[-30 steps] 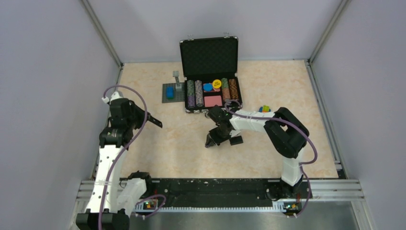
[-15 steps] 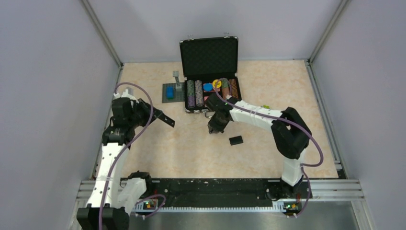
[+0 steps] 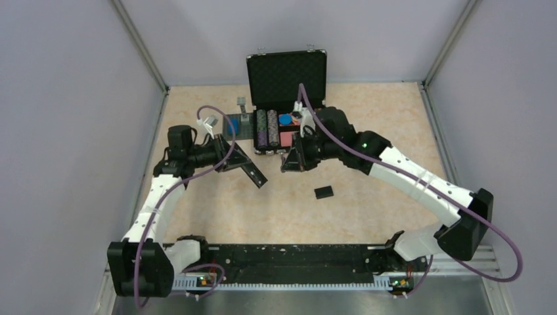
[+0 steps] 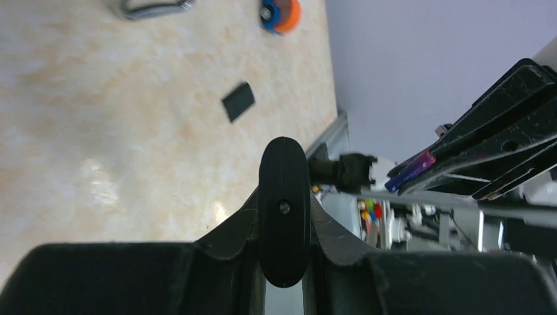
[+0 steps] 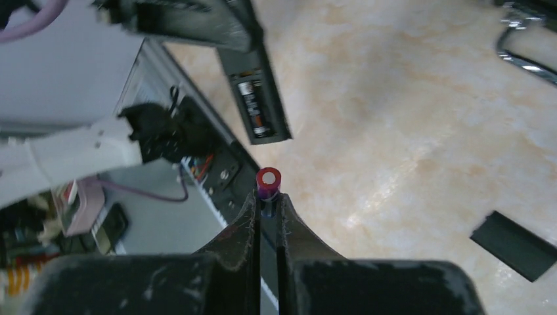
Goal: Load the batteries into the remote control
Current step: Load the battery into the remote control.
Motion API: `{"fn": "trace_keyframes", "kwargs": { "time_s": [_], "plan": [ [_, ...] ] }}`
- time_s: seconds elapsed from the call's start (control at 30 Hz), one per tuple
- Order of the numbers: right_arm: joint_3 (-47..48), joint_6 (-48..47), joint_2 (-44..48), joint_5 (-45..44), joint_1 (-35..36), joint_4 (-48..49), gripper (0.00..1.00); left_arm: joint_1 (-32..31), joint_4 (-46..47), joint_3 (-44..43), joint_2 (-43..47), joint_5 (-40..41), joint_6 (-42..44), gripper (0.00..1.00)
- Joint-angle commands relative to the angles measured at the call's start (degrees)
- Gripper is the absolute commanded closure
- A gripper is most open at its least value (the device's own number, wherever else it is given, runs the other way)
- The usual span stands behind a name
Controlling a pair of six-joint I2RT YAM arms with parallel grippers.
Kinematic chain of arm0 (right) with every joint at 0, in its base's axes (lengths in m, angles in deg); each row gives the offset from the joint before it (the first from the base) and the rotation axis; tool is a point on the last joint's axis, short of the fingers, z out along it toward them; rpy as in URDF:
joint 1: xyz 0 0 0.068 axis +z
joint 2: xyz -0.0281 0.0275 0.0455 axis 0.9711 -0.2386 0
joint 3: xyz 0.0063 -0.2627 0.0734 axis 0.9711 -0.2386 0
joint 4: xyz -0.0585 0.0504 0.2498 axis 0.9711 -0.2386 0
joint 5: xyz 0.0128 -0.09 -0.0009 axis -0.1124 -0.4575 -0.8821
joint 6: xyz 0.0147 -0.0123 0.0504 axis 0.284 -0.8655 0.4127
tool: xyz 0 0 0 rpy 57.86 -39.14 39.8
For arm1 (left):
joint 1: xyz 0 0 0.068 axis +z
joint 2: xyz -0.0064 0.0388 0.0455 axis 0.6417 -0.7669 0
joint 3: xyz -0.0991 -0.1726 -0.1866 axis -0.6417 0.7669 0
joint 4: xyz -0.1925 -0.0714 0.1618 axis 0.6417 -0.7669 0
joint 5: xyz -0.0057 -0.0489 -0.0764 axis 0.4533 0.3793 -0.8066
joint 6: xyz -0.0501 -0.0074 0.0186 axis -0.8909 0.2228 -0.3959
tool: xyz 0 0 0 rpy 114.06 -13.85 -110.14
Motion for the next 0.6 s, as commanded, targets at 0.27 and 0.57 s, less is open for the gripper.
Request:
{"fn": "trace_keyframes", "kwargs": {
  "time_s": [0.27, 0.57],
  "plan": [
    [7.14, -9.37, -2.96, 16.93, 6.97, -13.47, 1.00, -11.91, 3.61, 1.47, -4.88, -18.68, 5.46, 1.00],
    [5.98, -6.05, -5.98, 20.15, 7.61, -17.16, 1.00, -15.65, 7.35, 1.90, -8.01, -18.35, 5.96, 1.00]
  ]
}}
